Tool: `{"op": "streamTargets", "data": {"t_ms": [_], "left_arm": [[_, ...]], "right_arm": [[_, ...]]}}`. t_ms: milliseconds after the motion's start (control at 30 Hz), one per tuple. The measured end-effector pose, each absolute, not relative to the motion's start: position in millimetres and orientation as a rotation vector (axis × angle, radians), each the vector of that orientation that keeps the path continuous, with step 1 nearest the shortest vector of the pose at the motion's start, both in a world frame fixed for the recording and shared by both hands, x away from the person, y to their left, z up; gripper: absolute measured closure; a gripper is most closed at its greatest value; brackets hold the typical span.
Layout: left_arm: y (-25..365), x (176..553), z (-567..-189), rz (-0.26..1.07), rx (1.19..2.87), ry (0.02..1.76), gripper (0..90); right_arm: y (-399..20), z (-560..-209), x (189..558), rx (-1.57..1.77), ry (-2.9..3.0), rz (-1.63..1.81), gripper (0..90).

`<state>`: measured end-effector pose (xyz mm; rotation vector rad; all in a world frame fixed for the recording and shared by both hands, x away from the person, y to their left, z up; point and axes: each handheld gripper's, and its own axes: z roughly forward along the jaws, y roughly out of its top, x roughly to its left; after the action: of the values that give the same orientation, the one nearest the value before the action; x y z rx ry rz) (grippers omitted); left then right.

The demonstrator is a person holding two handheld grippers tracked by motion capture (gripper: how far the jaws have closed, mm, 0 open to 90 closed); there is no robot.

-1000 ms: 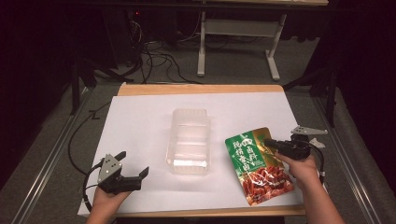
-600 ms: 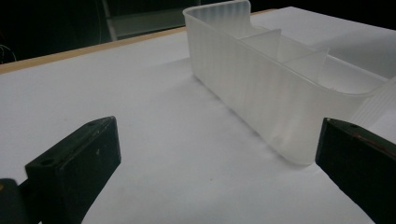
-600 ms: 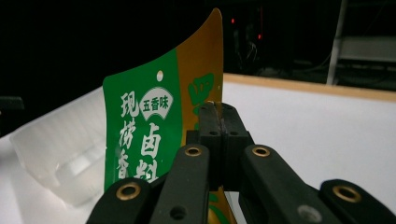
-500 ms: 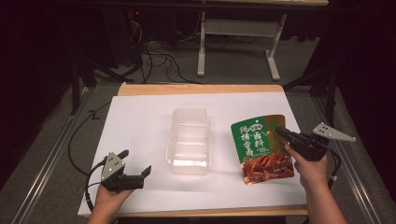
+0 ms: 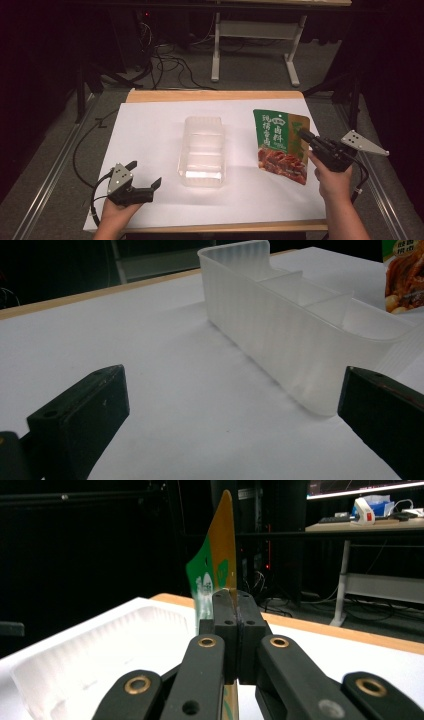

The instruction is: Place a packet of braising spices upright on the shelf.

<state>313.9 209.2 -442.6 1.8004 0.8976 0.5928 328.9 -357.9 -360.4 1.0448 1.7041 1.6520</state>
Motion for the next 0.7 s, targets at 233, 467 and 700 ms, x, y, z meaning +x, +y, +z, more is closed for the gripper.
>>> {"op": "streamTargets", "data": {"t_ms": [233, 467, 700], "left_arm": [[209.0, 314.2, -443.0, 0.592, 1.805, 0.899, 0.5], [209.1, 313.7, -442.7, 0.594, 1.801, 0.899, 0.4], [208.9, 313.9, -442.8, 0.593, 1.807, 0.895, 0.5]], "right_arm": [[-360.7, -356.8, 330.1, 1.056, 1.639, 1.680, 90.0], [-364.9, -355.4, 328.3, 1.068, 1.616, 1.686, 90.0], [-359.1, -350.9, 326.8, 1.031, 1.621, 1.709, 90.0]]}}
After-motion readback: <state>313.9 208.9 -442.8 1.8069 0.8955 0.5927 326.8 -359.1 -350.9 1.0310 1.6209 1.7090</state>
